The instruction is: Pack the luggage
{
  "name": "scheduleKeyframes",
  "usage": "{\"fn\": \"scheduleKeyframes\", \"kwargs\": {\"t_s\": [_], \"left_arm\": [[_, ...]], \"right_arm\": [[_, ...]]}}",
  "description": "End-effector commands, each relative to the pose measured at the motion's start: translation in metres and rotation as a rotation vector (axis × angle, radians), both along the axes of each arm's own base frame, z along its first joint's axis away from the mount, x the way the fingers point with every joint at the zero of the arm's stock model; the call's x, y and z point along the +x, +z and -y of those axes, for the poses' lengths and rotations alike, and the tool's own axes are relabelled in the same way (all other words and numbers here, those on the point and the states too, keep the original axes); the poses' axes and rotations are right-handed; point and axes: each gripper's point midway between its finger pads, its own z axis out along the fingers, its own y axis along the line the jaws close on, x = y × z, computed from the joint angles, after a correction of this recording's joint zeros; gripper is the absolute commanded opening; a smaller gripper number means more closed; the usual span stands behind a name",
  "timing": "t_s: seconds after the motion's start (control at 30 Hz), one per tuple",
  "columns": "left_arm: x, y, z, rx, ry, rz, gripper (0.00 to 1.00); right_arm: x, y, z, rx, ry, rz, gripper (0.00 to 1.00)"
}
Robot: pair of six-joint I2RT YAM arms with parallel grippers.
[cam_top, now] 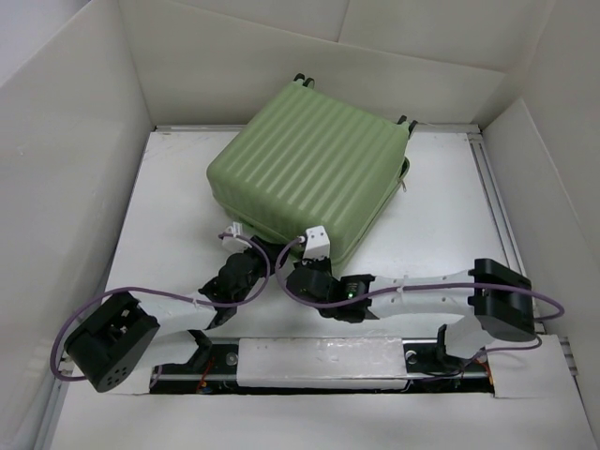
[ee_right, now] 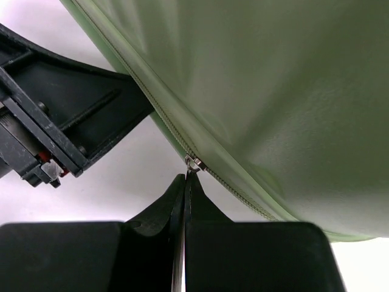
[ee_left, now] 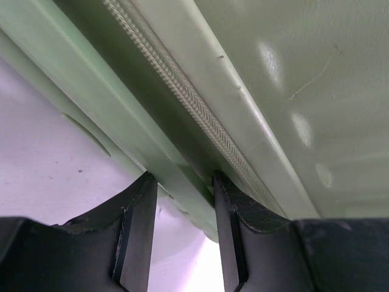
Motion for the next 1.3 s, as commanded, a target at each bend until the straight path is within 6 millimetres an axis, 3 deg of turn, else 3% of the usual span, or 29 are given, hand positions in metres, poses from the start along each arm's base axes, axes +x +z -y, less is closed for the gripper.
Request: {"fn": "scheduleKeyframes", "kwargs": {"t_s": [0.0,0.03,0.07,0.17,0.23,0.37,0.4,0.43,0.5,0.53,0.6,0.63,0.7,0.73,0.77,0.8,0.83,0.87,0.97,1.0,1.03,1.07,1.17,1.2,1.23,1.27], "left_arm": [[-0.050,0.056,0.066,-0.155,-0.397,0.127,0.00],[-0.050,0.056,0.066,-0.156,-0.398,0.127,0.00],[-0.057,0.051,0.072,-0.142,-0.429,0.118,0.00],[-0.063,0.056,0.089,-0.141,-0.457,0.118,0.00],[-0.072,0.046,0.097,-0.124,-0.485,0.095,0.00],[-0.079,0.045,0.105,-0.139,-0.503,0.096,0.00],[-0.077,0.045,0.103,-0.137,-0.488,0.098,0.00],[-0.077,0.050,0.102,-0.148,-0.477,0.097,0.00],[-0.074,0.040,0.091,-0.110,-0.433,0.069,0.00],[-0.075,0.053,0.086,-0.140,-0.420,0.090,0.01],[-0.074,0.050,0.073,-0.120,-0.376,0.083,0.20],[-0.075,0.069,0.067,-0.137,-0.366,0.132,0.27],[-0.073,0.075,0.055,-0.105,-0.323,0.143,0.42],[-0.074,0.064,0.046,-0.041,-0.308,0.110,0.55],[-0.074,0.086,0.038,-0.068,-0.284,0.154,0.59],[-0.070,0.089,0.027,-0.047,-0.234,0.160,0.62],[-0.071,0.079,0.015,0.015,-0.209,0.129,0.65],[-0.069,0.094,0.008,0.003,-0.178,0.147,0.69],[-0.062,0.143,-0.022,-0.021,-0.062,0.245,0.71],[-0.056,0.153,-0.029,-0.005,-0.020,0.259,0.71],[-0.047,0.162,-0.038,0.033,0.052,0.265,0.71],[-0.040,0.192,-0.045,0.056,0.094,0.282,0.71],[-0.009,0.211,-0.029,0.185,0.104,0.263,0.71],[-0.001,0.252,-0.026,0.149,0.112,0.309,0.71],[0.025,0.250,-0.026,0.214,0.141,0.293,0.72],[0.034,0.263,-0.021,0.204,0.105,0.306,0.72]], "right_arm": [[-0.042,0.072,-0.068,0.354,0.201,-0.055,0.00],[-0.042,0.064,-0.059,0.336,0.192,-0.055,0.00],[-0.043,0.071,-0.056,0.352,0.193,-0.051,0.00],[-0.039,0.076,-0.058,0.351,0.237,-0.063,0.00],[-0.036,0.077,-0.057,0.330,0.247,-0.059,0.00],[-0.050,0.080,-0.051,0.300,0.287,-0.086,0.01],[-0.055,0.077,-0.045,0.284,0.280,-0.089,0.09],[-0.061,0.079,-0.034,0.264,0.284,-0.090,0.29],[-0.072,0.083,-0.020,0.231,0.274,-0.080,0.41],[-0.076,0.085,-0.003,0.204,0.260,-0.088,0.48],[-0.080,0.087,0.014,0.201,0.225,-0.092,0.52],[-0.081,0.093,0.028,0.204,0.225,-0.092,0.52],[-0.079,0.106,0.040,0.230,0.212,-0.075,0.54],[-0.077,0.115,0.045,0.254,0.199,-0.060,0.56],[-0.076,0.128,0.055,0.292,0.191,-0.045,0.59],[-0.074,0.134,0.060,0.281,0.196,-0.017,0.59],[-0.072,0.139,0.065,0.280,0.193,0.003,0.59],[-0.064,0.156,0.071,0.300,0.166,0.036,0.56],[-0.033,0.180,0.095,0.266,0.091,0.089,0.25],[-0.022,0.181,0.099,0.250,0.072,0.094,0.09],[-0.009,0.182,0.106,0.215,0.054,0.099,0.03],[0.012,0.190,0.124,0.224,-0.028,0.107,0.00],[0.040,0.199,0.165,0.228,-0.162,0.133,0.00],[0.043,0.205,0.172,0.256,-0.177,0.143,0.00],[0.047,0.209,0.184,0.265,-0.202,0.161,0.00],[0.052,0.209,0.192,0.265,-0.228,0.161,0.00]]}}
